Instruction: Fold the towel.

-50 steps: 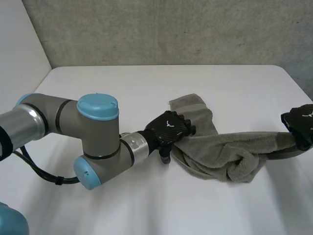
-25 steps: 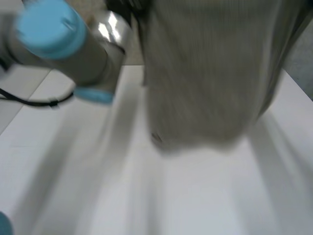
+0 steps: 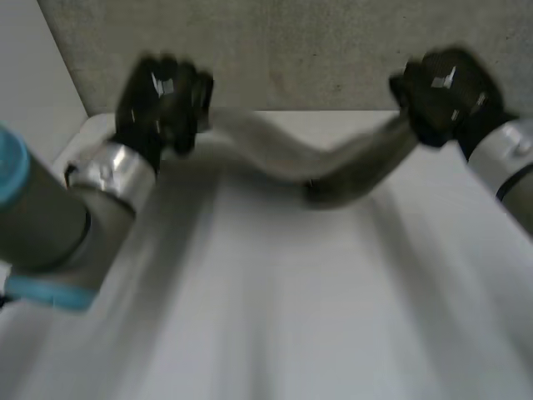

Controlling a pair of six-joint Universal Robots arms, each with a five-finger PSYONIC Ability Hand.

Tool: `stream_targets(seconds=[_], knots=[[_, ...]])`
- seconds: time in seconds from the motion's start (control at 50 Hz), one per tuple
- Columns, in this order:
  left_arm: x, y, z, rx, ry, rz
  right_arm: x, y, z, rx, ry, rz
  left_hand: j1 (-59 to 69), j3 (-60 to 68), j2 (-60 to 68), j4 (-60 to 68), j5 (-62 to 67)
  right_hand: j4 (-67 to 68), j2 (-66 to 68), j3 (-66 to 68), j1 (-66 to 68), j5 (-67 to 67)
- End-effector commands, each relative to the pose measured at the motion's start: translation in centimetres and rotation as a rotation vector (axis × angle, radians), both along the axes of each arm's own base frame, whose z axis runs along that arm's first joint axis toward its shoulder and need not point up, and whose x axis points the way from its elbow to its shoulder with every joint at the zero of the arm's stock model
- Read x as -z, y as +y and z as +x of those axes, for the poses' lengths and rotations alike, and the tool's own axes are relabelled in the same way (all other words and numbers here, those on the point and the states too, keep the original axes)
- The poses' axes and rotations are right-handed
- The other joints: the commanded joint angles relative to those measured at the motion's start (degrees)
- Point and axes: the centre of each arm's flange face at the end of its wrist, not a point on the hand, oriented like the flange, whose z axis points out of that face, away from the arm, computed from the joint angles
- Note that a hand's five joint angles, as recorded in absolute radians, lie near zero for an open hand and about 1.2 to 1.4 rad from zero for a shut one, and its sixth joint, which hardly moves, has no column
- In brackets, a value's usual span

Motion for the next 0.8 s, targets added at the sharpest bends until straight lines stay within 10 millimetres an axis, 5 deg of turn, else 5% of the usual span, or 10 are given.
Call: stream_targets(seconds=[0.02, 0.1, 0.32, 0.48, 0.58, 0.8], knots=[[7.6, 1.9, 1.8, -0.02, -0.179, 0.08, 7.5, 3.1, 0.7, -0.041, 0.089, 0.213, -2.7, -8.2, -5.9, -6.5, -14.6, 3.5, 3.3, 3.5, 4.1, 2.1], [11.6, 2.1, 3.1, -0.05, -0.27, 0.118, 9.4, 4.1, 0.0, -0.029, 0.11, 0.279, -2.7, -8.2, -5.9, -6.5, -14.6, 3.5, 3.3, 3.5, 4.1, 2.1], [15.2, 2.1, 3.2, -0.048, -0.324, 0.19, 9.8, 5.6, -0.8, -0.021, 0.116, 0.303, -2.7, -8.2, -5.9, -6.5, -14.6, 3.5, 3.3, 3.5, 4.1, 2.1], [16.3, 1.7, 3.1, -0.056, -0.333, 0.207, 10.3, 4.3, -2.7, 0.061, 0.091, 0.318, -46.9, -52.4, -50.1, -50.7, -58.8, 3.5, 3.3, 3.5, 4.1, 2.1], [16.1, 1.7, 3.3, -0.067, -0.336, 0.204, 9.8, 2.1, -4.9, 0.195, 0.016, 0.314, -48.8, -54.3, -51.9, -52.5, -60.7, 3.5, 3.3, 3.5, 4.1, 2.1], [15.5, 2.5, 4.9, -0.179, -0.343, 0.223, 9.7, 1.0, -6.4, 0.289, -0.048, 0.337, -47.9, -53.4, -51.1, -51.7, -59.9, 3.5, 3.3, 3.5, 4.1, 2.1]])
